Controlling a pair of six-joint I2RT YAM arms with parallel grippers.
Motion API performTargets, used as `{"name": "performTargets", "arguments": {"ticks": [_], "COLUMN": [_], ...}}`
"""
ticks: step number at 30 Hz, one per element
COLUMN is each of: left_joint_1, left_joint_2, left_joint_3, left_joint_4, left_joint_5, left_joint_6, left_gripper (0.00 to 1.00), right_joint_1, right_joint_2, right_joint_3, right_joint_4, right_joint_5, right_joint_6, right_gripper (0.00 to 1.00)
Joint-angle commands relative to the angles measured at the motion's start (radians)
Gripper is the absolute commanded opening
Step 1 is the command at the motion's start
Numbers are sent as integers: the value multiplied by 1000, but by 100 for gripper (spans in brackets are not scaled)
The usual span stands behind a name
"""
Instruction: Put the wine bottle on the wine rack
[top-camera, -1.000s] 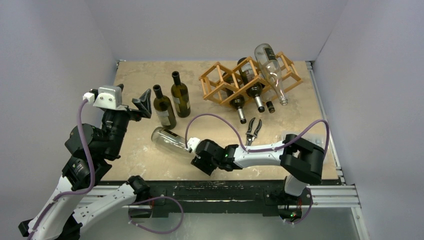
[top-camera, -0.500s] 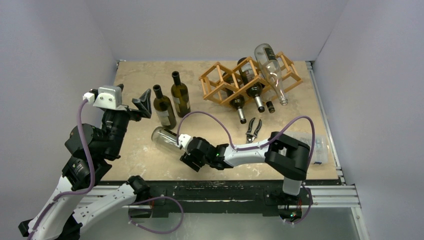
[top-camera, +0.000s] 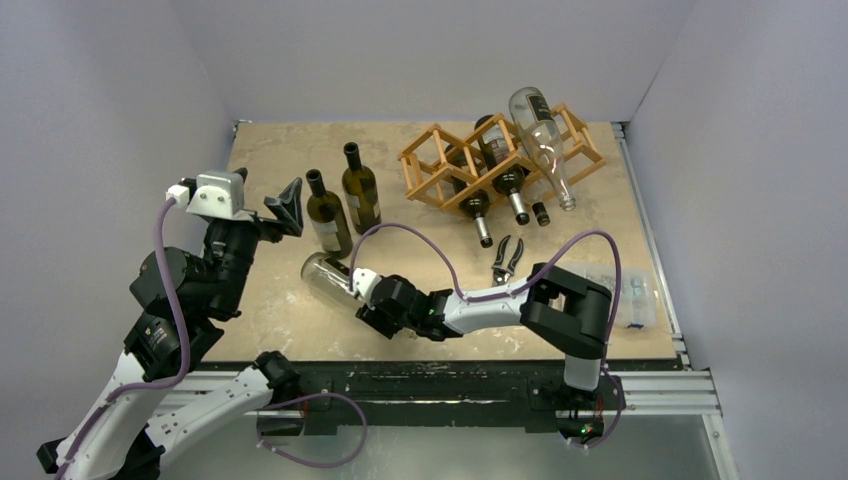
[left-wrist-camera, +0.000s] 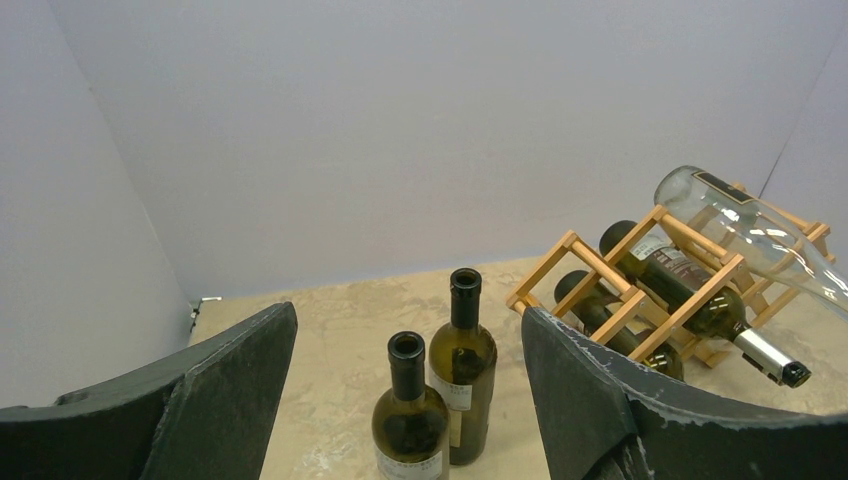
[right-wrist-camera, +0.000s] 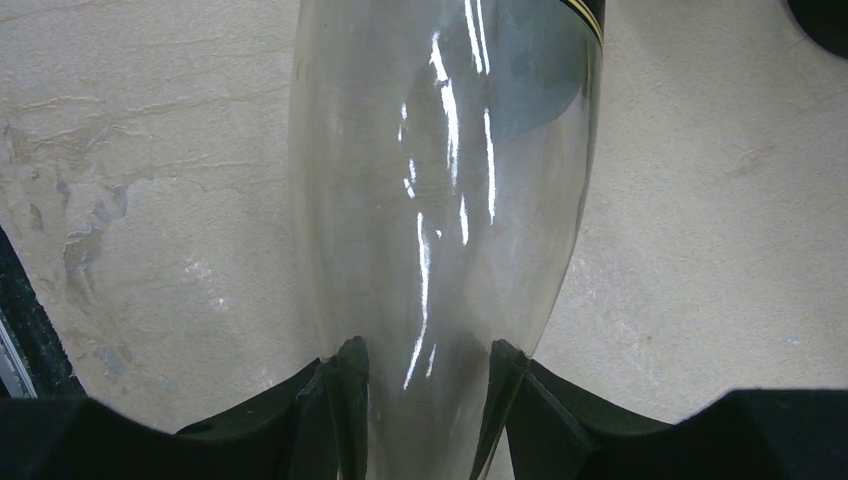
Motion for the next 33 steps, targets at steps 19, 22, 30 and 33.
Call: {"name": "performTargets", "arguments": {"ticks": [19,22,30,33], "left_joint_1": [7,6,7,7], "left_joint_2": [28,33,36,41], "left_joint_3": [11,12,12,13], "left_joint_4": [24,24,20,18], "left_joint_5": [4,6,14,14], "left_joint_6": [-5,-8,-20,-23], "left_gripper": [82,82,82,82], "right_joint_1": [2,2,-1,-14], "right_joint_2": [-352,-439,-694,-783], "right_joint_3": [-163,-209,-331,-346], "right_joint_4": [-65,-76,-71,-75], "right_joint_5": [-51,-47,143,200], "right_joint_6": [12,51,121,147], "right_gripper": [0,0,0,0]}}
